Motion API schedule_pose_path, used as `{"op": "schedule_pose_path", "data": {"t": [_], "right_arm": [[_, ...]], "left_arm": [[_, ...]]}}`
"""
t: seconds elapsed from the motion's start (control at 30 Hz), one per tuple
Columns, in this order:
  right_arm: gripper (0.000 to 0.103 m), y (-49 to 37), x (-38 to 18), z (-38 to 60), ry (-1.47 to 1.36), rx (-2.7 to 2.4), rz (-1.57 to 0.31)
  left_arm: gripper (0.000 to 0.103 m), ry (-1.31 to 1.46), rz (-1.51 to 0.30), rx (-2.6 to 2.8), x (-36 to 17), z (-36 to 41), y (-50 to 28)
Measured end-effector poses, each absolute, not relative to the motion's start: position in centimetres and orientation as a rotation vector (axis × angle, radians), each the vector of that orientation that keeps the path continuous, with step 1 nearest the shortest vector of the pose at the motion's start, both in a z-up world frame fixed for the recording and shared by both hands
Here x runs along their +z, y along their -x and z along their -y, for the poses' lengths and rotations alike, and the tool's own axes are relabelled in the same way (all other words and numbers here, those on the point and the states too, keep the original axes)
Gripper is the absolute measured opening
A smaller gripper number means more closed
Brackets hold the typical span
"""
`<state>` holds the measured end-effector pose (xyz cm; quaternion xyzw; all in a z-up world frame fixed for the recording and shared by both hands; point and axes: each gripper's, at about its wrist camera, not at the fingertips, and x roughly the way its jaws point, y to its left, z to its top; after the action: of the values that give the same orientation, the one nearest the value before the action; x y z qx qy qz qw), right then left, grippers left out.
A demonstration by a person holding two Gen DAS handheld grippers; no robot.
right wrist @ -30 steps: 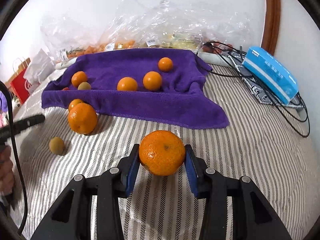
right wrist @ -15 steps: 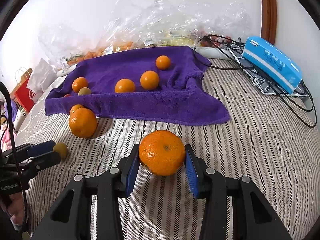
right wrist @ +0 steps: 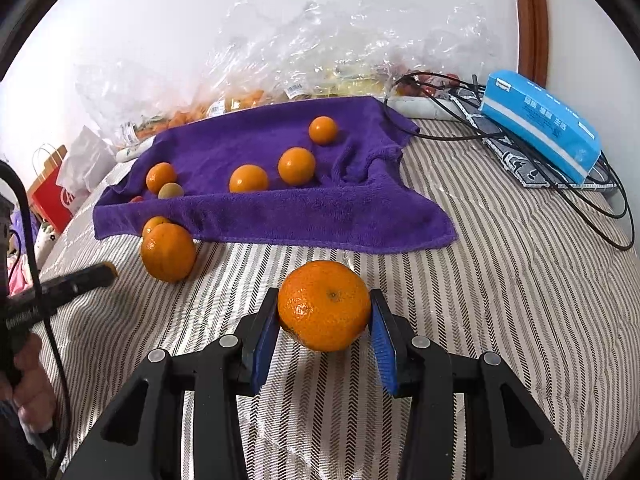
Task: Organize fruits
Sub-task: 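Grasp the greenish fruit with the left tool while the right tool lifts its orange over the towel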
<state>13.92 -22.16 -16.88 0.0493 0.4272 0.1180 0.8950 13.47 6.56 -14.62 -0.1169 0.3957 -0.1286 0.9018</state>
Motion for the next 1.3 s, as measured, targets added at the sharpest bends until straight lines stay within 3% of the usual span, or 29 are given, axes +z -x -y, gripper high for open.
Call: {"op": "schedule_pose_path", "data": {"t": [0.13,0.4,0.9,1.3], "right_arm": [[0.043,-14.6,-15.8,21.7,-0.135,0.292,-0.894],[0.043,-17.2,-9.7,18.8,-0.022,0.291,-0.724],[0.043,-23.1,-5.5,16.2,-0.059,0.308,-0.660],[0.043,-26.1,-10.8,15.5,-0.037,0.277,-0.709]], "left_arm": [[0.023,0.273,-0.770,-0.249,-12.7,-8.0,-14.4],[0.023,0.184,-0.703,-0.152,-9.3,-7.0,-18.2],[0.023,0.142,-0.616,-0.070,-6.1,-5.3,-23.1],[0.023,0.265,-0.613,-0.064,-9.6,-7.6,-23.6]]}}
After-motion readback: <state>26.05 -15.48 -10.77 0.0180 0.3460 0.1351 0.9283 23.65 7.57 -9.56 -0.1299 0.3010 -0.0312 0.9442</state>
